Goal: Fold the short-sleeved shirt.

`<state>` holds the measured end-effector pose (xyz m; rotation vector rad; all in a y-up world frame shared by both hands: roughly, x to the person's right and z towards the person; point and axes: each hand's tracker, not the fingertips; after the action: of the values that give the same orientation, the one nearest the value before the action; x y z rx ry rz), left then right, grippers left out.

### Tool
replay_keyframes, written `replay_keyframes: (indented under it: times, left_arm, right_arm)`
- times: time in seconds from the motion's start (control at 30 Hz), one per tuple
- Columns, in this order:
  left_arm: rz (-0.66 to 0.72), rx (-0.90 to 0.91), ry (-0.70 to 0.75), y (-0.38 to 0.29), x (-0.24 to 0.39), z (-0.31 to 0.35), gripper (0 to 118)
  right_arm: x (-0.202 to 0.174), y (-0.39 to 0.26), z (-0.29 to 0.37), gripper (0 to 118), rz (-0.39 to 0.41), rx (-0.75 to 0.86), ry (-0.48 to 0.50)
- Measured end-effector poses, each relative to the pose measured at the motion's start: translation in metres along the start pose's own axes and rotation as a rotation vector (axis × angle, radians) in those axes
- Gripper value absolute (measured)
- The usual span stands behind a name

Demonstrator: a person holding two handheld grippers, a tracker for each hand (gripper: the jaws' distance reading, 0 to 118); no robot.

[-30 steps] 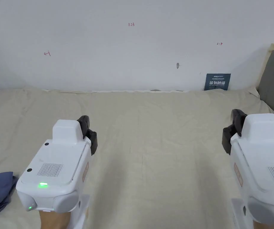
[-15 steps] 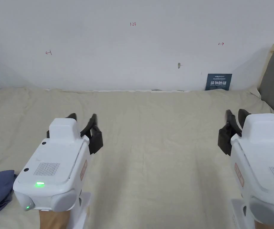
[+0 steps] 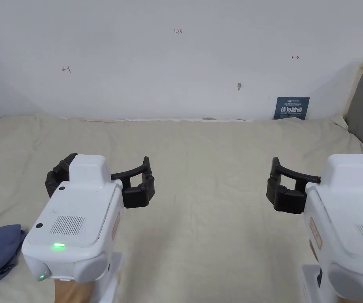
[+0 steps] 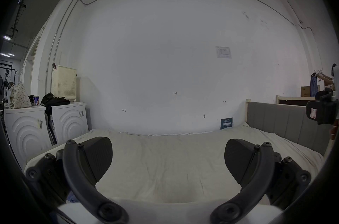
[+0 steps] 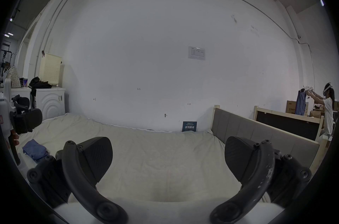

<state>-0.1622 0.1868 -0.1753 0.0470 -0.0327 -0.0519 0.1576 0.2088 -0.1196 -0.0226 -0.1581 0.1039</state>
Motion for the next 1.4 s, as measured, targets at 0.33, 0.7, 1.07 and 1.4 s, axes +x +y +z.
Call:
replay_keyframes:
  times: [0.33, 0.7, 1.07, 1.4]
  left_arm:
    - [-0.02, 0.016, 0.018, -0.0001, -0.0015, 0.0027, 118]
    - [-0.016, 0.021, 0.024, -0.0009, -0.003, 0.005, 118]
    - [-0.005, 0.019, 0.026, 0.0002, -0.005, 0.0053, 118]
    - [-0.005, 0.021, 0.023, -0.0001, -0.0061, 0.0049, 118]
  right_arm:
    - [-0.0023, 0.0028, 0.0009, 118, 0.007, 0.02, -0.003]
    - [-0.0014, 0.0048, 0.0018, 118, -0.006, 0.032, 0.003]
    - [-0.0017, 0.0064, 0.002, 118, 0.002, 0.032, 0.0]
    - [-0.005, 0.0062, 0.002, 118, 0.007, 0.035, 0.001]
